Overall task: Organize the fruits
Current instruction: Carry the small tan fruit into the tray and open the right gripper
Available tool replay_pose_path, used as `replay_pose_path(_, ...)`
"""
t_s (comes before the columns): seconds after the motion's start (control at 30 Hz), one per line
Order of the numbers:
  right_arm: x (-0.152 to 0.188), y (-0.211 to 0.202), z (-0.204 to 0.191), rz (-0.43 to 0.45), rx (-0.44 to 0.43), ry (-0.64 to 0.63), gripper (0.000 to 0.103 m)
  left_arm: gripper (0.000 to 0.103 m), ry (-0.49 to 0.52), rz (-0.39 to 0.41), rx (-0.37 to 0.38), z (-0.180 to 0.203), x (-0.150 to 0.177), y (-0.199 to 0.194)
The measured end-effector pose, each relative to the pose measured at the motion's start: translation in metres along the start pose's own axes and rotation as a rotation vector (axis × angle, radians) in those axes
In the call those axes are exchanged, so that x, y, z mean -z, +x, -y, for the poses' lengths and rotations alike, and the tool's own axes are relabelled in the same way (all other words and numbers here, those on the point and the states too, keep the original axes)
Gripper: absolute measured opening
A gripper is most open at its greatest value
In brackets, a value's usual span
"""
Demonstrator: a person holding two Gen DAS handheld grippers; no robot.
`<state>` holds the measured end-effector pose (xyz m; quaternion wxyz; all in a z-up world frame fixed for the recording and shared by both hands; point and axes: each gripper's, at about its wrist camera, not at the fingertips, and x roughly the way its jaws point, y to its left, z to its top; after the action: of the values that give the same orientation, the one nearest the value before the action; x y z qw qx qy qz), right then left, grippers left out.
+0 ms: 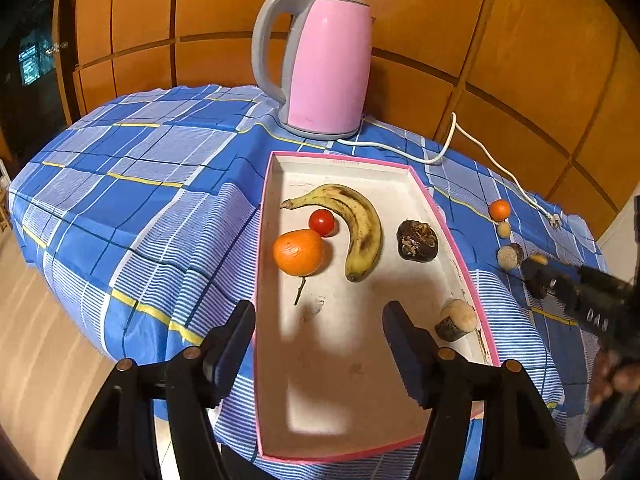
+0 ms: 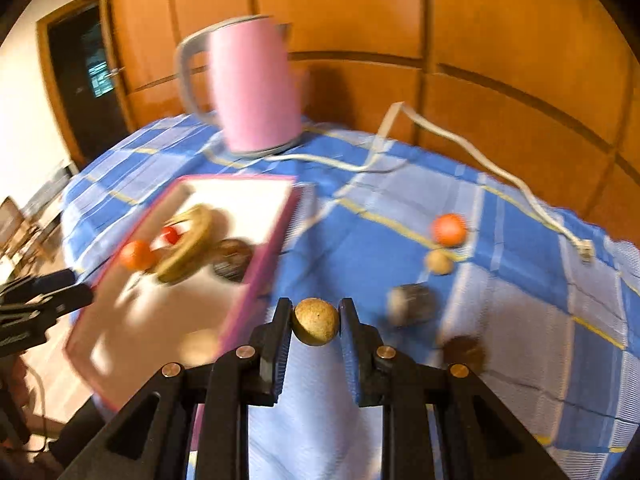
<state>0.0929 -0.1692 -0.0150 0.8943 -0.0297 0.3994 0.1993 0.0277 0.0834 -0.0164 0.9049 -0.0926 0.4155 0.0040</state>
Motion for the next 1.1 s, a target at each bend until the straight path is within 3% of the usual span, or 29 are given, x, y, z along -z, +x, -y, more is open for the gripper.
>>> replay_pose_path(0.17, 0.006, 0.003, -0.041, -0.027, -0.105, -0.033, 0.023, 0.067, -0.035, -0.008, -0.023, -0.013, 0.003, 0.001)
replay_pose_path(0.47, -0.005, 0.042, -0.085, -0.119, -0.175, -0.068, 0.023, 0.067, -0.075, -0.008, -0.042, -0.030, 0.002, 0.003)
replay_pose_path(0.77, -0.008, 0.085, -0.093, -0.153, -0.114, -0.101, 0.024, 0.067, -0.068, -0.031, -0.036, -0.029, 0.006, 0.011)
replay_pose_path(0.8, -0.007, 0.087, -0.092, -0.158, -0.105, -0.105, 0.030, 0.067, -0.065, -0.031, -0.037, -0.028, 0.007, 0.011)
replay_pose_path(1.1, -0.002, 0.072, -0.083, -0.120, -0.112, -0.075, 0.033, 0.067, -0.050, -0.037, -0.044, -0.024, 0.009, 0.014)
